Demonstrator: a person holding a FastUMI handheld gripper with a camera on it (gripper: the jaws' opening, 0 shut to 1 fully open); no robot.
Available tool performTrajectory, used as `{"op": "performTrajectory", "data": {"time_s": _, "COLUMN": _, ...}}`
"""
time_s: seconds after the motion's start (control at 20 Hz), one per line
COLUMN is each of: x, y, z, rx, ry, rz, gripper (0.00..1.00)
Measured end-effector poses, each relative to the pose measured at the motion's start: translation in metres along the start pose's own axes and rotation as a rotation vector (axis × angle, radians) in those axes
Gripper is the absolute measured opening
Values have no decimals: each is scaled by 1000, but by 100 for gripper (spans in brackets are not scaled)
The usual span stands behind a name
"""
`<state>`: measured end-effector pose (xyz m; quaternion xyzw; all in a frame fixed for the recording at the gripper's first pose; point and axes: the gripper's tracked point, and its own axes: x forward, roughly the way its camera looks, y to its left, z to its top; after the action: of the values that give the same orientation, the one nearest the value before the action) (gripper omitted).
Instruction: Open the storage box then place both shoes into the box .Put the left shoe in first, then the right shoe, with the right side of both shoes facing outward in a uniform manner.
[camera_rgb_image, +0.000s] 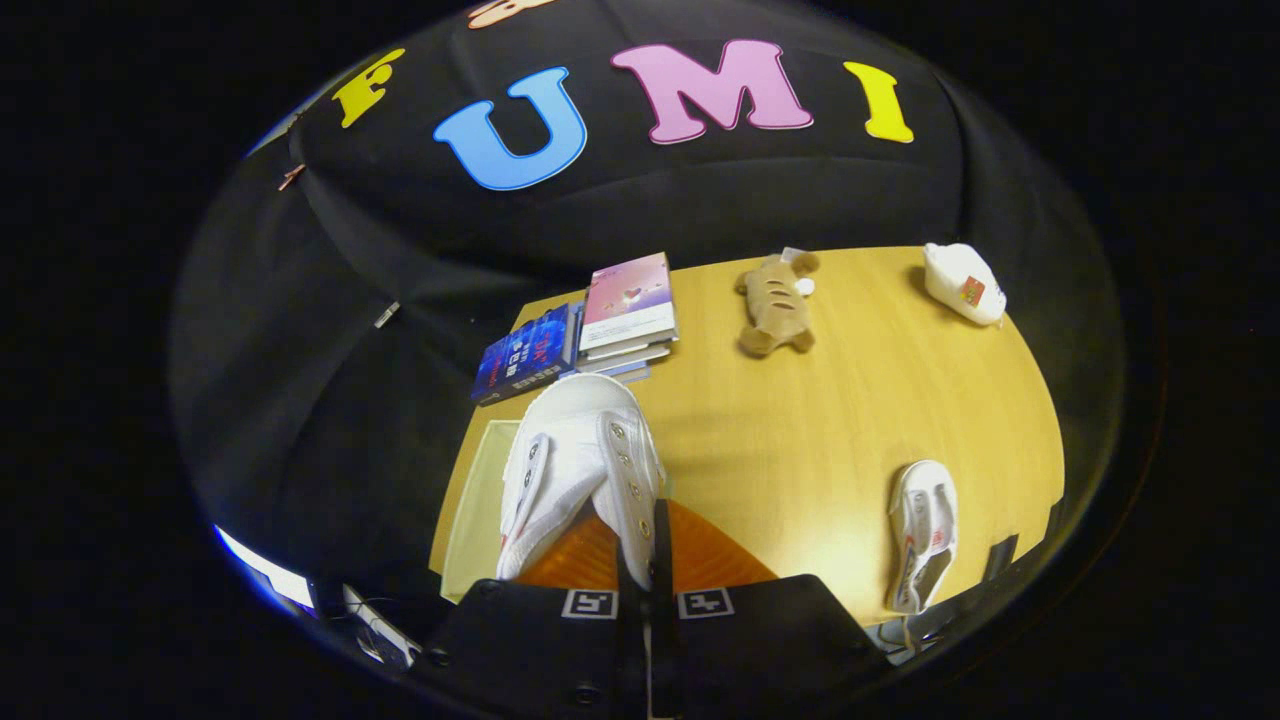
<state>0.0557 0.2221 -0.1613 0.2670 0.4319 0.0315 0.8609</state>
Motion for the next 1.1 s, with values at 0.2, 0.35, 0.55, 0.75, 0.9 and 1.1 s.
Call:
{"op": "performTrajectory", "data": {"time_s": 0.2, "x": 37, "y": 42, "z": -27, "rx": 34, "ry": 79, "rz": 3, "gripper": 7}}
{"op": "performTrajectory", "data": {"time_s": 0.35, "x": 70, "y": 62, "z": -47, "rx": 30, "ry": 120, "rz": -32, "gripper": 7}}
{"op": "performTrajectory", "data": {"time_s": 0.55, "x": 115, "y": 61, "z": -67, "rx": 42, "ry": 158, "rz": -127, "gripper": 7}}
{"op": "performTrajectory", "data": {"time_s": 0.75, "x": 143, "y": 66, "z": -80, "rx": 101, "ry": 187, "rz": -174, "gripper": 7}}
{"op": "performTrajectory", "data": {"time_s": 0.9, "x": 160, "y": 72, "z": -93, "rx": 124, "ry": 200, "rz": -178, "gripper": 7}}
{"op": "performTrajectory", "data": {"time_s": 1.1, "x": 163, "y": 100, "z": -110, "rx": 129, "ry": 248, "rz": -38, "gripper": 64}}
